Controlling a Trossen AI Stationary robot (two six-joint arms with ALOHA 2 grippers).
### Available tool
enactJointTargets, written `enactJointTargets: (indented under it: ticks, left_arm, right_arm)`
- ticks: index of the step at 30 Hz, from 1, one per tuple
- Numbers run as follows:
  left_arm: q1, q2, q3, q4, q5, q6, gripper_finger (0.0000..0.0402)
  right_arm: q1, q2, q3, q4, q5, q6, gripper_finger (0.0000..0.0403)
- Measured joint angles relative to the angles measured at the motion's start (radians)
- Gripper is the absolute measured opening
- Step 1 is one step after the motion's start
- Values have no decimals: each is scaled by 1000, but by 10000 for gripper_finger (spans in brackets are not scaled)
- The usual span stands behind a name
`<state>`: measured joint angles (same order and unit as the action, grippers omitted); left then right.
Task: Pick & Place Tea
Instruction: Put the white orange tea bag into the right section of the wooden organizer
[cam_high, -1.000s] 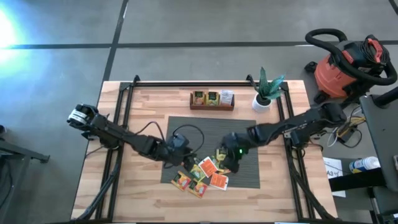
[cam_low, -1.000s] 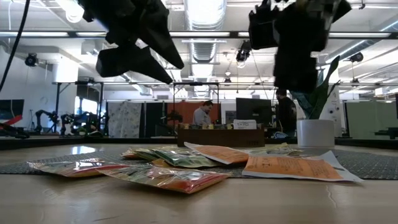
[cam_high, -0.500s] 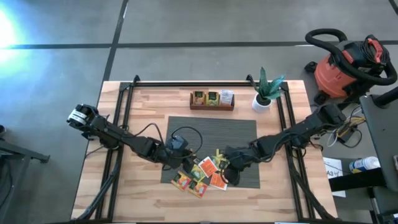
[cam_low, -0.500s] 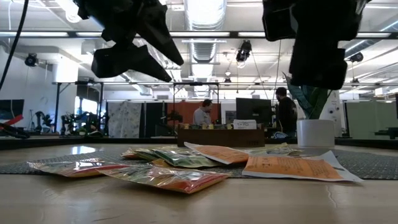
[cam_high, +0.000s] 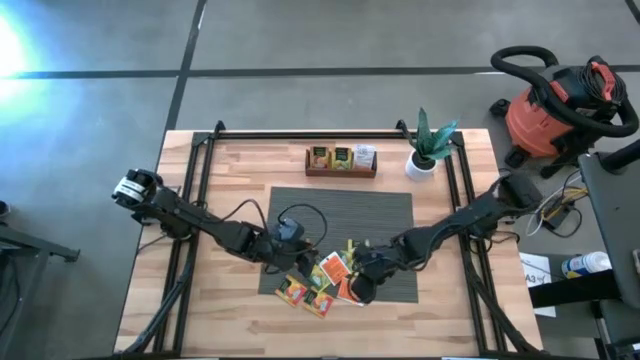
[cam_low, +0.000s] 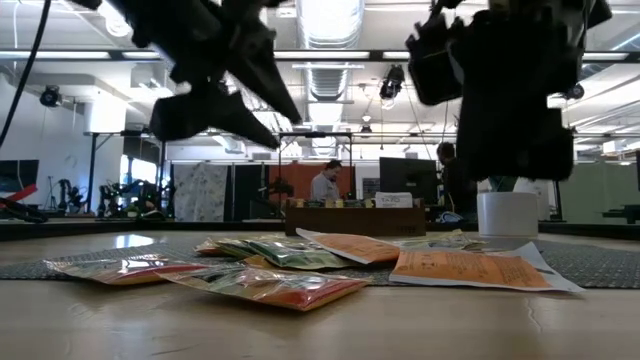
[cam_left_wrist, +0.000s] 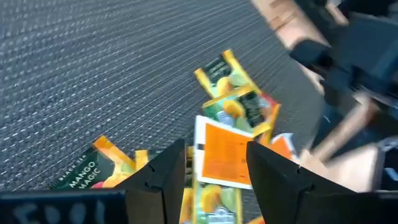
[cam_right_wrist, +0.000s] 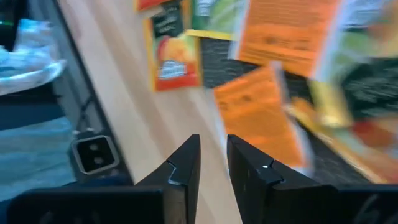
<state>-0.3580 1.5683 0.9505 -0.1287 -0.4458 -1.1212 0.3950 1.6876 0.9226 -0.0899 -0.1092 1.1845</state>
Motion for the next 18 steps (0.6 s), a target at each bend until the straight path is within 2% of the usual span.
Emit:
enactJointTargets:
  ticks: [5,12,18]
  left_arm:
    - [44,66,-7,33,43,22,163]
    - [105,124,-8,101,136,68,163]
    - [144,178,-8,205,256,80,163]
  right_arm:
    - [-2,99,13,127,4,18,77]
    - [-6,175,44,126,14,-14,64]
    - [-7,173,41,125,58,-20,63]
